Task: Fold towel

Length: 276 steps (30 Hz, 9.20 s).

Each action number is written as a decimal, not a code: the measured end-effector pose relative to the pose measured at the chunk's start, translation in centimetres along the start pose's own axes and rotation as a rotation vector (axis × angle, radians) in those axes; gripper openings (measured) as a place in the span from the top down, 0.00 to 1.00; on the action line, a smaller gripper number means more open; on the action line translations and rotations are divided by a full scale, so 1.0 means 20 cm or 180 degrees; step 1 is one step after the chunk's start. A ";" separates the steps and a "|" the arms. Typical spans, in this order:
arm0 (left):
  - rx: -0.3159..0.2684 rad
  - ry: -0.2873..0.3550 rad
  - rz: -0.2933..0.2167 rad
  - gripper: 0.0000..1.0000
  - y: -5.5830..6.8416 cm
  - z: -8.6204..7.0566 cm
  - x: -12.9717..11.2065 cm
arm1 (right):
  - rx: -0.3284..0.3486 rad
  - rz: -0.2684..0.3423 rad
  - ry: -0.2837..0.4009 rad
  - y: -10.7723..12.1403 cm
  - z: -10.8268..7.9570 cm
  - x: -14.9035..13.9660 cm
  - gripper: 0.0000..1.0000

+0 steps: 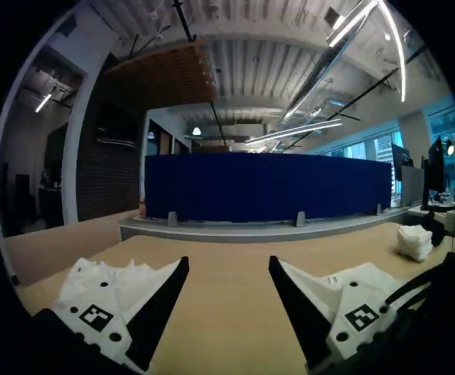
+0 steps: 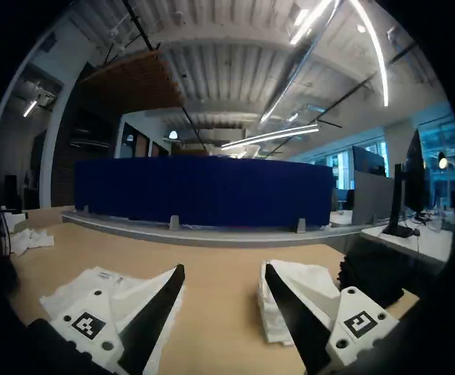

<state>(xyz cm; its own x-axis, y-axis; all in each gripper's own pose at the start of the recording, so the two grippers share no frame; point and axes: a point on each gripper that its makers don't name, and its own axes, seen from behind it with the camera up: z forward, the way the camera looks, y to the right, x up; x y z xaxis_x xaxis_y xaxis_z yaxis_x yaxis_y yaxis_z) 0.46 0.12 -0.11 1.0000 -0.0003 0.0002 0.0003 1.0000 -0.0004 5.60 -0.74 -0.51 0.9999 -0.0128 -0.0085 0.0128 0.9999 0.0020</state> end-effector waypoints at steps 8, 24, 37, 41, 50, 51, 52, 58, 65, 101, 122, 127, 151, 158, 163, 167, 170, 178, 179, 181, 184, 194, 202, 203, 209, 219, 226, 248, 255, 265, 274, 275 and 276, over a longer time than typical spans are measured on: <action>-0.0075 -0.0063 0.0084 0.05 0.08 -0.07 0.40 | -0.0055 0.0003 -0.0014 0.01 -0.02 0.46 0.00; -0.0176 -0.0045 0.0076 0.05 0.14 -0.08 0.94 | -0.0092 0.0042 0.0129 0.03 -0.04 1.06 0.00; -0.0613 -0.0467 0.0220 0.05 0.28 -0.06 0.81 | 0.0155 -0.0092 -0.0174 -0.04 -0.03 0.97 0.00; -0.0754 -0.0652 0.0264 0.05 0.30 -0.05 0.76 | 0.0337 -0.0189 -0.0343 -0.09 -0.04 0.92 0.00; -0.1230 -0.1160 0.0511 0.05 0.40 -0.10 0.57 | 0.1048 -0.0541 -0.0979 -0.28 -0.12 0.70 0.00; -0.1286 -0.1215 0.0536 0.05 0.42 -0.11 0.54 | 0.1122 -0.0567 -0.1045 -0.29 -0.13 0.67 0.00; -0.1336 -0.1269 0.0559 0.05 0.43 -0.12 0.52 | 0.1168 -0.0571 -0.1091 -0.30 -0.14 0.65 0.00; -0.1529 -0.1470 0.0636 0.05 0.49 -0.16 0.38 | 0.1313 -0.0606 -0.1238 -0.32 -0.16 0.57 0.00; -0.1700 -0.1602 0.0755 0.05 0.56 -0.19 0.19 | 0.1427 -0.0641 -0.1411 -0.36 -0.18 0.37 0.00; -0.2058 -0.2665 0.0676 0.05 0.74 -0.41 -0.91 | 0.1789 -0.0781 -0.2414 -0.48 -0.45 -0.81 0.00; -0.2038 -0.2765 0.0836 0.37 0.77 -0.44 -0.97 | 0.1868 -0.0763 -0.2639 -0.49 -0.52 -0.97 0.45; -0.2014 -0.2788 0.0828 0.41 0.77 -0.44 -0.98 | 0.1899 -0.0729 -0.2654 -0.51 -0.54 -0.97 0.57; -0.1915 -0.2937 0.0758 0.87 0.74 -0.43 -0.97 | 0.1946 -0.0788 -0.2675 -0.52 -0.56 -0.98 0.75; -0.1963 -0.2939 0.0761 0.90 0.75 -0.46 -0.97 | 0.1824 -0.0847 -0.2661 -0.48 -0.53 -0.98 0.87; -0.1960 -0.2929 0.0768 0.90 0.75 -0.46 -0.96 | 0.1830 -0.0778 -0.2702 -0.47 -0.52 -0.97 0.90; -0.1986 -0.2931 0.0732 0.91 0.77 -0.46 -0.95 | 0.1840 -0.0777 -0.2697 -0.47 -0.51 -0.96 0.90; -0.1997 -0.2919 0.0728 0.91 0.78 -0.46 -0.94 | 0.1843 -0.0762 -0.2687 -0.47 -0.50 -0.94 0.91; -0.2023 -0.2944 0.0744 0.92 0.78 -0.48 -0.89 | 0.1872 -0.0690 -0.2635 -0.47 -0.49 -0.86 0.91; -0.2021 -0.2953 0.0732 0.92 0.78 -0.49 -0.88 | 0.1877 -0.0685 -0.2624 -0.47 -0.49 -0.84 0.91; -0.2018 -0.2961 0.0694 0.92 0.79 -0.50 -0.85 | 0.1891 -0.0674 -0.2603 -0.47 -0.50 -0.81 0.91; -0.2015 -0.2971 0.0645 0.92 0.79 -0.52 -0.81 | 0.1909 -0.0654 -0.2575 -0.47 -0.52 -0.76 0.91; -0.2051 -0.3002 0.0579 0.92 0.81 -0.62 -0.69 | 0.1949 -0.0653 -0.2574 -0.47 -0.63 -0.62 0.91; -0.2086 -0.3062 0.0543 0.92 0.81 -0.72 -0.67 | 0.1965 -0.0637 -0.2631 -0.47 -0.72 -0.59 0.91; -0.2084 -0.3072 0.0536 0.92 0.81 -0.72 -0.67 | 0.1963 -0.0632 -0.2636 -0.46 -0.72 -0.58 0.91; -0.2090 -0.3105 0.0472 0.92 0.80 -0.73 -0.65 | 0.1967 -0.0602 -0.2637 -0.47 -0.72 -0.57 0.91; -0.2136 -0.3226 0.0294 0.92 0.78 -0.65 -0.54 | 0.1956 -0.0433 -0.2600 -0.48 -0.62 -0.45 0.91; -0.2088 -0.3278 0.0147 0.92 0.76 -0.51 -0.46 | 0.1900 -0.0357 -0.2588 -0.45 -0.49 -0.36 0.91; -0.1950 -0.3317 -0.0139 0.92 0.80 -0.23 -0.40 | 0.1859 -0.0384 -0.2601 -0.42 -0.20 -0.34 0.91; -0.1898 -0.3341 -0.0144 0.92 0.79 -0.11 -0.45 | 0.1812 -0.0413 -0.2623 -0.43 -0.06 -0.39 0.91; -0.1810 -0.3359 -0.0146 0.92 0.81 0.18 -0.59 | 0.1687 -0.0348 -0.2746 -0.41 0.18 -0.56 0.91; -0.1742 -0.3462 -0.0182 0.92 0.82 0.25 -0.73 | 0.1633 -0.0300 -0.2854 -0.40 0.25 -0.68 0.91; -0.1742 -0.3461 -0.0175 0.92 0.82 0.25 -0.74 | 0.1627 -0.0299 -0.2848 -0.40 0.25 -0.69 0.90; -0.1738 -0.3461 -0.0168 0.92 0.82 0.26 -0.74 | 0.1620 -0.0296 -0.2842 -0.40 0.26 -0.69 0.90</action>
<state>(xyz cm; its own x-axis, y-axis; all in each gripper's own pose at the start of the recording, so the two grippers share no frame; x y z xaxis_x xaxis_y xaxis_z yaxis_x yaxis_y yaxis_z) -14.38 16.44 5.02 0.4770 0.2215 0.8506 0.3029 0.8670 -0.3956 -8.24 -8.61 4.83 0.6339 -0.2946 0.7151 -0.1155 0.8782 0.4641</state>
